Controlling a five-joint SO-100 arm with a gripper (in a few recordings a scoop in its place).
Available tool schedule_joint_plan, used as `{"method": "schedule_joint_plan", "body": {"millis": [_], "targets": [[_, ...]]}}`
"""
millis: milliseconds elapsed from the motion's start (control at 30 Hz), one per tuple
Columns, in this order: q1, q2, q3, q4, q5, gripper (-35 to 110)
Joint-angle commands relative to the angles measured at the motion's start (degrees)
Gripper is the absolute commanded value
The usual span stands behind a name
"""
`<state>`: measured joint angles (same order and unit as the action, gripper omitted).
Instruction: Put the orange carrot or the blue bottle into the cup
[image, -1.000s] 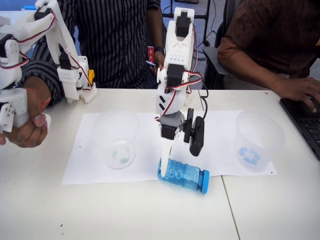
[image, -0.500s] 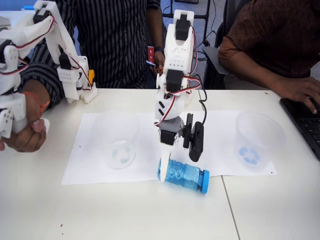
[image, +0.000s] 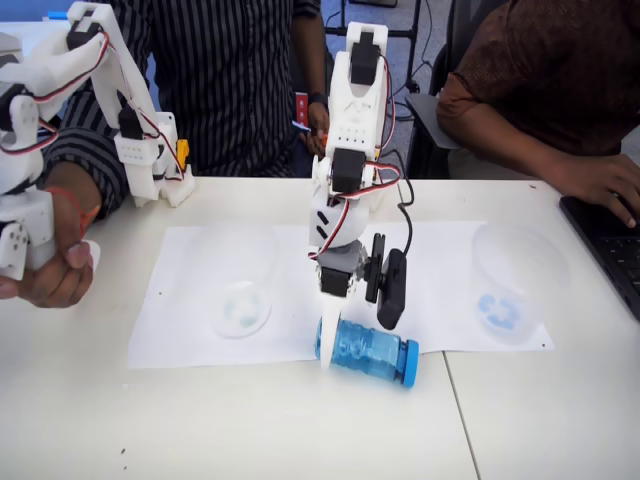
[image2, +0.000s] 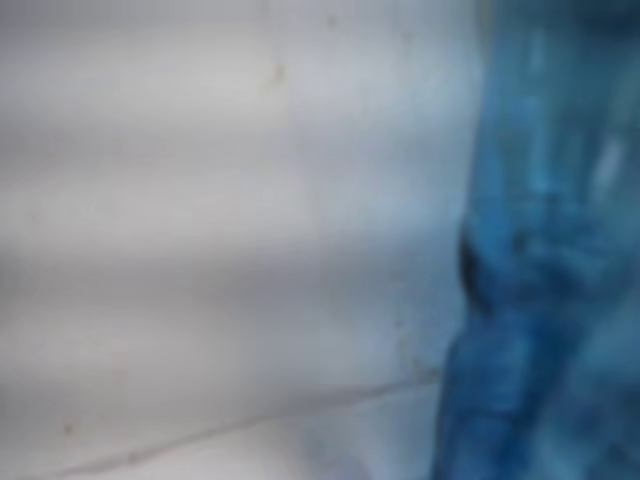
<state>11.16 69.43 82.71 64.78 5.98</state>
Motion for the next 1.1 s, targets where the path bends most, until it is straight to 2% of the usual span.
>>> {"method": "schedule_joint_plan", "body": {"millis": [0, 200, 567, 867, 1067], "targets": [[0.1, 3.1, -5.0, -0.6, 1.0, 43], [0.1, 3.1, -5.0, -0.4, 1.0, 41], [0.1, 3.2, -5.0, -0.6, 1.0, 18], [0.1, 4.6, -5.1, -0.2, 1.7, 17], [0.0, 12.0, -4.7, 0.4, 1.7, 17]]}}
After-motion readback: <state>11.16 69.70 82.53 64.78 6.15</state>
